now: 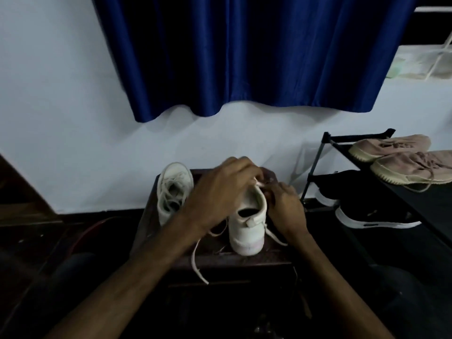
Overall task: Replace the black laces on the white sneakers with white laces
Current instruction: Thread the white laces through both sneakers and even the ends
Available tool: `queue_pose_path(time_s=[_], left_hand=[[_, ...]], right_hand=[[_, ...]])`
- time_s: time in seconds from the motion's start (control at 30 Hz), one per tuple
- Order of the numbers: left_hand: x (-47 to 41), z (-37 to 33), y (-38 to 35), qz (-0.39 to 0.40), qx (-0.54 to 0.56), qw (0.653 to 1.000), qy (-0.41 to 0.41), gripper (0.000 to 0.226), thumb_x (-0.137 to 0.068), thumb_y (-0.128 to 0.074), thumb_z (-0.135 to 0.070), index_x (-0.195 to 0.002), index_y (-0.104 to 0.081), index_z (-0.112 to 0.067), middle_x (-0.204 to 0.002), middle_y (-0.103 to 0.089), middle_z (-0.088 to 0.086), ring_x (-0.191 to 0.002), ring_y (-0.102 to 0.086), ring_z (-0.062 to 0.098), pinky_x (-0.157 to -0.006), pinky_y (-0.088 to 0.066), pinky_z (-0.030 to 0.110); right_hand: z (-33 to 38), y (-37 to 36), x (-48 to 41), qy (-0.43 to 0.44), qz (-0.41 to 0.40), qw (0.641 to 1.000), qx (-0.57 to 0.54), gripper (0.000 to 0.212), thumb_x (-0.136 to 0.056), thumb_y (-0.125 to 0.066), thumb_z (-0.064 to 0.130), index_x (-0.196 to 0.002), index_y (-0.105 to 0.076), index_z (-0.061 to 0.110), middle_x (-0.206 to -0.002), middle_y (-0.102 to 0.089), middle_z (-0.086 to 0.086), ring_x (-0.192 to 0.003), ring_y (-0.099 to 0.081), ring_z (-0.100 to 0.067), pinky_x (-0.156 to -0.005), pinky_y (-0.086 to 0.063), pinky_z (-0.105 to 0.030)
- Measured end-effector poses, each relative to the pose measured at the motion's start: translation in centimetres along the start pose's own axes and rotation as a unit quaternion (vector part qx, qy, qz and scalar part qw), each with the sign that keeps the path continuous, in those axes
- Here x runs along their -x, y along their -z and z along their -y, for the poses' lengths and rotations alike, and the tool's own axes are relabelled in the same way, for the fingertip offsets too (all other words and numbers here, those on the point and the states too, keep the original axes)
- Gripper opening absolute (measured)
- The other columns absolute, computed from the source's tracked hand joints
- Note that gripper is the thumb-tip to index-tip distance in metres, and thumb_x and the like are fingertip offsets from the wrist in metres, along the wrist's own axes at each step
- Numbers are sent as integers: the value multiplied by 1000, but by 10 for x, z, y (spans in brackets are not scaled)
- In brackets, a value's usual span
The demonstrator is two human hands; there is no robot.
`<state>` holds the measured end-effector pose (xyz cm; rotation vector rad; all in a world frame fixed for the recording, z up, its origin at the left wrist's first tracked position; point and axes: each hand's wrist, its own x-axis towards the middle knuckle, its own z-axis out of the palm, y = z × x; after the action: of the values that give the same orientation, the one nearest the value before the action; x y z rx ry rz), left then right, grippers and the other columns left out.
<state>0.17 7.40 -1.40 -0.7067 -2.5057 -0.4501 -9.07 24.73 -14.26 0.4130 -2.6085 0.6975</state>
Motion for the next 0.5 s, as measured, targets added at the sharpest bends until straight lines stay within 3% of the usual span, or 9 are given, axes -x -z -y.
queue_pose_path(time_s=[0.1,0.23,0.33,0.4,0.5], left_hand=[[52,18,16,-4,21,999,24,18,-96,-53,-25,-101,-69,-16,-97,-63,-3,-89,-62,14,-76,-51,32],[117,39,12,168,91,980,55,13,-91,-63,-32,-98,-72,-24,-98,-64,-13,-91,-60,-2,-83,-48,25],[138,48,-1,274,112,954,58,29,-82,-74,-35,-109,-71,-27,-110,-63,-14,-103,-55,-3,-90,-42,14],[144,51,-7,280,104,953,55,30,-80,-75,-34,-109,-71,-28,-112,-61,-15,-104,-55,-2,-89,-43,15],[146,49,-9,261,74,961,43,12,-86,-69,-37,-93,-70,-27,-98,-61,-14,-94,-56,-1,-79,-50,28]], right_hand=[[11,-3,6,-30,-9,999,-16,11,-94,-53,11,-103,-58,7,-99,-64,-16,-93,-54,-39,-71,-44,-43],[23,-4,9,-11,-2,1000,22,27,-96,-45,21,-113,-53,1,-98,-66,-20,-91,-55,-42,-68,-45,-45],[26,-2,11,-18,-9,999,42,25,-95,-44,15,-111,-51,-2,-97,-66,-23,-89,-53,-42,-64,-44,-44],[27,-6,13,-29,-2,998,48,29,-96,-36,18,-109,-52,-2,-98,-63,-22,-89,-53,-41,-66,-43,-44],[20,-16,12,-17,50,995,87,43,-95,-23,24,-115,-55,4,-109,-59,-16,-95,-51,-35,-76,-37,-40]])
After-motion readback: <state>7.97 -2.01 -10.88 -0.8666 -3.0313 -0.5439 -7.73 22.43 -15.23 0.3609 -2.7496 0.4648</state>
